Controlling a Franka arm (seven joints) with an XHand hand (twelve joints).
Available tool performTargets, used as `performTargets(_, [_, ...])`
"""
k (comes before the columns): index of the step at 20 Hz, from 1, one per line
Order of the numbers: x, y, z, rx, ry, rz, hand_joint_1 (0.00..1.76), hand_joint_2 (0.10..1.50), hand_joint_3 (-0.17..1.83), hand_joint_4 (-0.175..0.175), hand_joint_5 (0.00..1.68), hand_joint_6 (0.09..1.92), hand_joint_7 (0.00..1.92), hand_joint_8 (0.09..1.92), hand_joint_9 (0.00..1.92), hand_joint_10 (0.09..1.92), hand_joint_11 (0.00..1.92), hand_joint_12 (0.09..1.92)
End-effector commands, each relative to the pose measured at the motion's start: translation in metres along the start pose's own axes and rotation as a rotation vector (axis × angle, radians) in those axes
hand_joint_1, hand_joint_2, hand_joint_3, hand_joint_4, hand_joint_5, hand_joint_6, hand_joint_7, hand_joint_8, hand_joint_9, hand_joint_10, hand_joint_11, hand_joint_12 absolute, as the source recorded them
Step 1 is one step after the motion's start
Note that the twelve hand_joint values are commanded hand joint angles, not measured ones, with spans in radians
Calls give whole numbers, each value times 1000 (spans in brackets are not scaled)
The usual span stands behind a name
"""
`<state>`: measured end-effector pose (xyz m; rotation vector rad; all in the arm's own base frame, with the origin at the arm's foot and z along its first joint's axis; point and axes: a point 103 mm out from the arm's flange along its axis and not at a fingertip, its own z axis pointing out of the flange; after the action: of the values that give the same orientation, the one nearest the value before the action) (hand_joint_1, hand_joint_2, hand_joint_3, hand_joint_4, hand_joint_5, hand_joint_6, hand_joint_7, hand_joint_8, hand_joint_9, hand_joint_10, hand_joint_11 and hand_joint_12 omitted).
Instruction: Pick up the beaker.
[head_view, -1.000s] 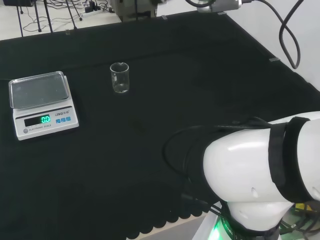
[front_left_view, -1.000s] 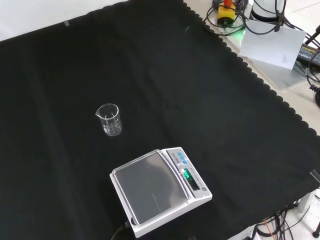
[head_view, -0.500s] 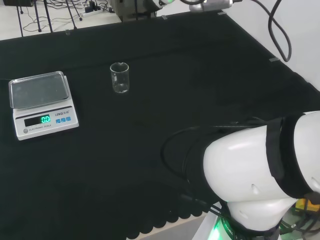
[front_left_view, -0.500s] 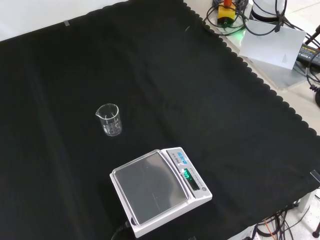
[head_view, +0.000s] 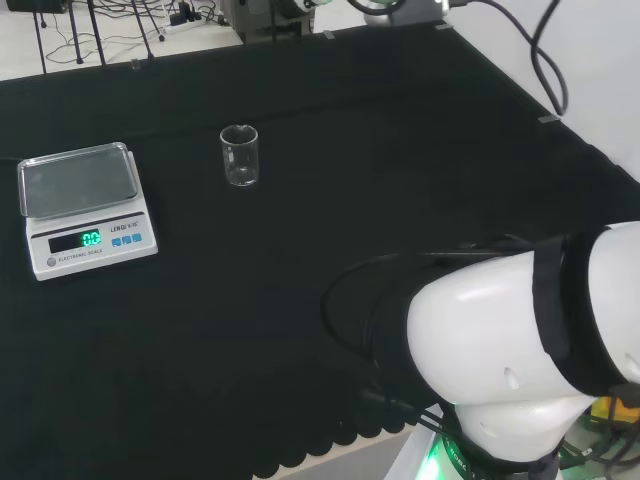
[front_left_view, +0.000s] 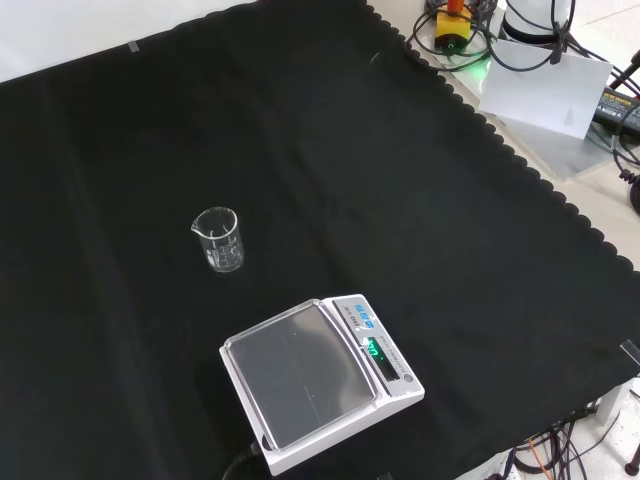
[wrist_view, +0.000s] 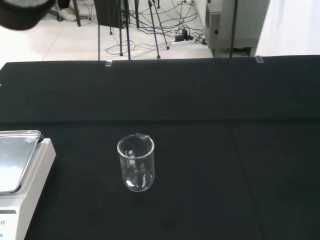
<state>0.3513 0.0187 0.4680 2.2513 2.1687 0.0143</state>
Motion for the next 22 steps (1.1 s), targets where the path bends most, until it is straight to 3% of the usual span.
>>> performTargets(1, [41, 111, 116, 144, 24, -127, 639, 741, 197, 59, 0, 87, 0, 525, 0, 847, 0, 1038])
performTargets(9, [58, 152, 159, 207, 43, -173, 643, 742, 195, 59, 0, 87, 0, 522, 1, 851, 0, 1043])
performTargets(22, [62, 214, 225, 301, 59, -190, 646, 744, 192, 65, 0, 87, 0, 509, 0, 855, 0, 1052])
